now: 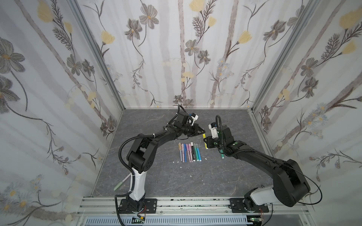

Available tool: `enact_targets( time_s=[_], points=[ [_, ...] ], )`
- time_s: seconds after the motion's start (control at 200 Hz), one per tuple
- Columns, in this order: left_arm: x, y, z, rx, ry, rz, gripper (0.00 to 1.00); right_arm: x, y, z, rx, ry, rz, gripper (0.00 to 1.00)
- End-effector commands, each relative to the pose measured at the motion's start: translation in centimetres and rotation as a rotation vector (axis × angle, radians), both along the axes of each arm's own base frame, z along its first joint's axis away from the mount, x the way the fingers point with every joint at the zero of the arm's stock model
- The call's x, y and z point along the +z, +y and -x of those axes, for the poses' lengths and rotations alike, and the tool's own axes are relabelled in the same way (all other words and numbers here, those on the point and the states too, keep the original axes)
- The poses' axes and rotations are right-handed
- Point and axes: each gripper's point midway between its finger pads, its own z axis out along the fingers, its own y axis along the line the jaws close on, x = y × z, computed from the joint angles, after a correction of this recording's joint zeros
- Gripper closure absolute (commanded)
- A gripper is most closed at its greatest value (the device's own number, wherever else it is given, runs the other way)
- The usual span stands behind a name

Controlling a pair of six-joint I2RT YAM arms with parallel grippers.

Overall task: Open the pen caps
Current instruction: 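Pull the right gripper away from the left gripper, uncapping the yellow highlighter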

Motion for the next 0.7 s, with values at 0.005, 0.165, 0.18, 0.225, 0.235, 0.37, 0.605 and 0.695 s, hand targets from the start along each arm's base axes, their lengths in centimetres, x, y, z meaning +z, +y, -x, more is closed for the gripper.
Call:
enact_targets(
  time_s=[0.005, 0.165, 0.18, 0.225, 0.235, 0.37, 0.605, 0.695],
  points=[
    [1.2, -0.6, 0.1, -0.028, -0.028, 0.043, 0.97, 0.2, 0.1, -0.3, -0.004, -0.021, -0.005, 0.91],
    [1.1, -0.5, 0.0, -0.023, -0.028, 0.041, 1.00, -0.3, 0.1, -0.2, 0.001, -0.008, -0.002, 0.78],
    [1.1, -0.5, 0.0, -0.024, -0.028, 0.041, 1.00, -0.4, 0.1, -0.2, 0.002, -0.007, -0.002, 0.77],
    [1.1, -0.5, 0.0, -0.025, -0.028, 0.040, 1.00, -0.4, 0.1, -0.2, 0.002, -0.007, -0.001, 0.73],
    [1.1, -0.5, 0.0, -0.024, -0.030, 0.040, 1.00, -0.4, 0.2, -0.2, 0.003, -0.006, -0.001, 0.73],
    [1.2, -0.5, 0.1, -0.026, -0.032, 0.035, 1.00, -0.4, 0.4, -0.6, 0.003, -0.005, 0.002, 0.69],
    [0.7, -0.2, -0.1, -0.013, -0.044, 0.002, 1.00, -0.7, 0.6, -1.3, 0.003, 0.002, 0.019, 0.85],
    [0.2, 0.1, -0.7, 0.025, -0.061, -0.032, 1.00, -1.0, 0.7, -1.2, 0.010, 0.011, 0.019, 0.95]
  ],
)
